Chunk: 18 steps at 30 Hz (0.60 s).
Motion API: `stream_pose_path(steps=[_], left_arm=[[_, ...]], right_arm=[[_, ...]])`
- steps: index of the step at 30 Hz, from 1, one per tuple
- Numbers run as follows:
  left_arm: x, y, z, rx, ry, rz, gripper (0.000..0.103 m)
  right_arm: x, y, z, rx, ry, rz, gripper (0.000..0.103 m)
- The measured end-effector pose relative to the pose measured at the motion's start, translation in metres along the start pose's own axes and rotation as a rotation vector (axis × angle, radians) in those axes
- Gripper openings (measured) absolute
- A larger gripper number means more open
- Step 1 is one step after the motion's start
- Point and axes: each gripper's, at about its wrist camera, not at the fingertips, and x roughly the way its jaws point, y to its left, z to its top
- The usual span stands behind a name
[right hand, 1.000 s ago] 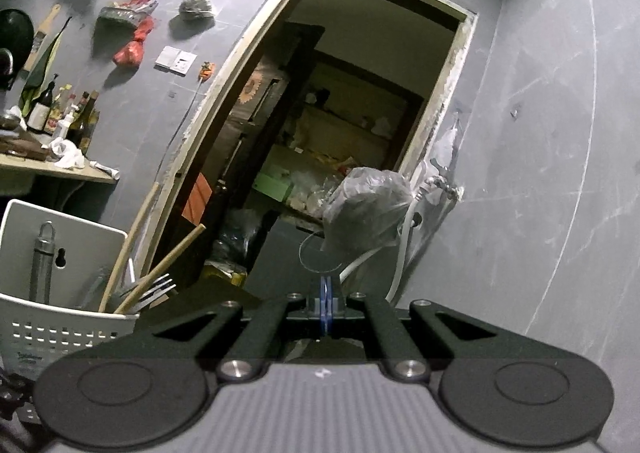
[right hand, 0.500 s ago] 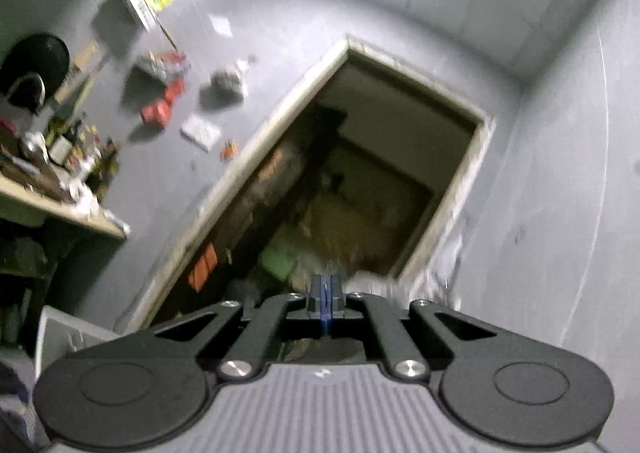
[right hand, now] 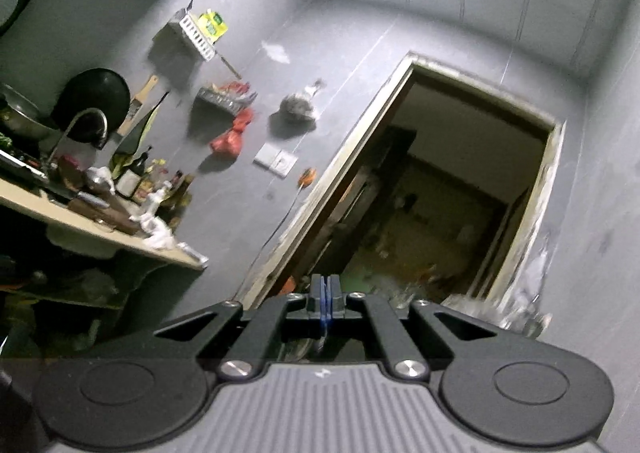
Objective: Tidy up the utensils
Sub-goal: 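Drop the spoon into the white basket with the right tool while the left tool holds it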
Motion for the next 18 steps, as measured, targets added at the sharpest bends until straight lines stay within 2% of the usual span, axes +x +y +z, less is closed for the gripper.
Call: stream_pose_path(steps=[9,18], left_arm=[[0.0,0.0,0.0,0.0,0.0,0.001,0.087],[0.0,0.0,0.0,0.001,0.0,0.002,0.087]], right_arm=[[0.012,0.006,-0.046,0.093,0.137,0.068,0.001],[0.009,0.01,-0.064,0.112,0.18,0.101,0.001]])
